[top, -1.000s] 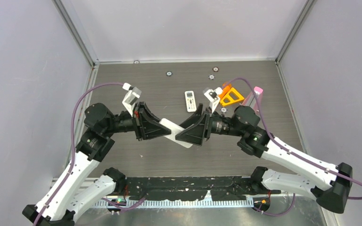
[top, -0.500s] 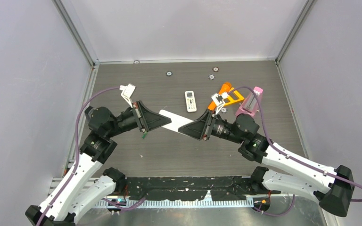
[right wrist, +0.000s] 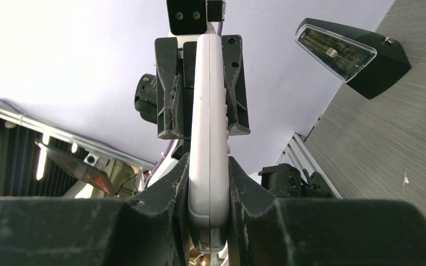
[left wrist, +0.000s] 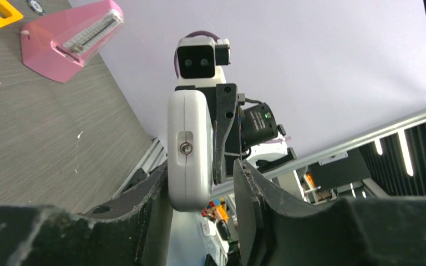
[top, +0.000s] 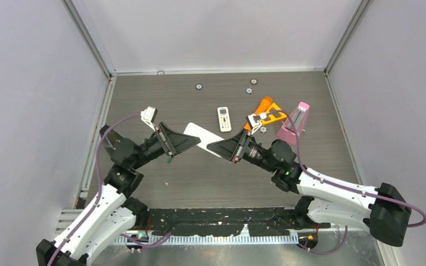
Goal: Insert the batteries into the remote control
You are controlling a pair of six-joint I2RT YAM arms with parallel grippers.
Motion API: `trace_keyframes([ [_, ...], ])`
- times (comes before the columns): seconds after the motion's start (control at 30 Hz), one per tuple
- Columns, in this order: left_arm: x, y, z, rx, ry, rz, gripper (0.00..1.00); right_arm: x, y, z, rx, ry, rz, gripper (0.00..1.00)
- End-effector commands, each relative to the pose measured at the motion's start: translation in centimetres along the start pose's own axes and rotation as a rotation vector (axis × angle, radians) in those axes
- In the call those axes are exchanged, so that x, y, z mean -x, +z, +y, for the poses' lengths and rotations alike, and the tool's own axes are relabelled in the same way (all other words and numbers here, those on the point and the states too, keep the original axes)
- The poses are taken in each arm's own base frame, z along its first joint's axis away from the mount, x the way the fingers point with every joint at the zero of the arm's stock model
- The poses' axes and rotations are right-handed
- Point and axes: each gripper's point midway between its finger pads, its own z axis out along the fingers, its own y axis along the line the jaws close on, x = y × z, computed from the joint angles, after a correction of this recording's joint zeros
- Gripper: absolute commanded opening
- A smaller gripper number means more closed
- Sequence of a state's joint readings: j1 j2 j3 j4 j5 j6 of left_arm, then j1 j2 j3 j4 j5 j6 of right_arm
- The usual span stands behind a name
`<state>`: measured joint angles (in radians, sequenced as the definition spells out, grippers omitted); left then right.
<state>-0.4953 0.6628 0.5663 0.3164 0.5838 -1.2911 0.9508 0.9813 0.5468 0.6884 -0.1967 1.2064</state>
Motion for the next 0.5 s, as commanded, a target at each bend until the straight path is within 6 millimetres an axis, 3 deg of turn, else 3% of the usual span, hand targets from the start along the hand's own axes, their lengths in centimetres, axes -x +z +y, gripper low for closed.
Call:
trace_keyframes([
  [0.0, 1.7, 0.0, -1.9, -0.094, 0.023, -0.101, 0.45, 2.1, 0.8, 2.3, 0.094, 0.062, -0.121, 0.16],
  [0.13, 2.1, -0.2, -1.1, -0.072, 0.014, -0.141, 0.53, 1.7, 1.6, 2.3, 0.083, 0.051, -0.094, 0.16],
  [0.47, 2.6, 0.0, 1.3, -0.001, -0.03, -0.184, 0.51, 0.8, 2.8, 1.0, 0.046, 0.047, -0.072, 0.16],
])
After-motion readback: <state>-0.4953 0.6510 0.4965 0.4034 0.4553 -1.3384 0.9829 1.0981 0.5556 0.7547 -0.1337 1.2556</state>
